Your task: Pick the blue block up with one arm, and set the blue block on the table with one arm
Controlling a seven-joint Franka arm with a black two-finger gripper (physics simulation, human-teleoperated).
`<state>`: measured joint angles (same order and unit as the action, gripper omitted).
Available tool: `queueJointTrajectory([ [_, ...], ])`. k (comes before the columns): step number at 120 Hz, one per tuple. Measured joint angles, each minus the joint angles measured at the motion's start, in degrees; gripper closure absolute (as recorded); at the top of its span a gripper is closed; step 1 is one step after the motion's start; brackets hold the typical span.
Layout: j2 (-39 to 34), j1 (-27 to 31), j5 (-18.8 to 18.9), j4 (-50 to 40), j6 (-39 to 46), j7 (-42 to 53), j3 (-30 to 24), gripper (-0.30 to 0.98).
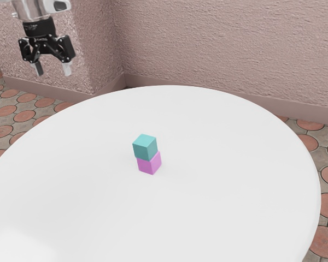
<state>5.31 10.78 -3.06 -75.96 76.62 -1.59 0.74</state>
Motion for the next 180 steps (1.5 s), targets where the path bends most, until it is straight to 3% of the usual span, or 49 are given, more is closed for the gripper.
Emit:
queueJointTrajectory([
  [18, 0.0, -0.1, 0.0, 0.2, -0.3, -0.1, 0.1, 0.0],
  [31, -2.8, -0.2, 2.1, 9.7, -0.6, 0.7, -1.2, 0.0],
  [77, -3.6, -13.9, 4.0, 12.8, -0.9, 2.9, -1.6, 0.0],
  [92, -3.2, -13.9, 4.3, 12.0, -0.9, 3.2, -0.2, 0.0],
  [104, -2.5, -10.5, 5.0, 10.0, -0.9, 2.3, 0.3, 0.0],
  [113, -4.5, -7.4, 7.1, -0.2, 1.4, 1.7, 0.3, 0.0],
  [120, -12.9, -6.7, 8.2, -15.1, 4.4, 1.2, 1.2, 0.0],
  [135, -33.8, -11.1, 9.1, -43.0, 9.5, -0.6, 8.2, 0.0],
  [147, -41.0, -9.9, 9.5, -57.8, 15.0, -1.9, 11.0, 0.0],
  [168, -41.1, -10.1, 10.2, -64.5, 23.4, -3.6, 12.1, 0.0],
  [180, -35.0, -10.1, 11.2, -62.8, 29.6, -1.3, 12.0, 0.0],
])
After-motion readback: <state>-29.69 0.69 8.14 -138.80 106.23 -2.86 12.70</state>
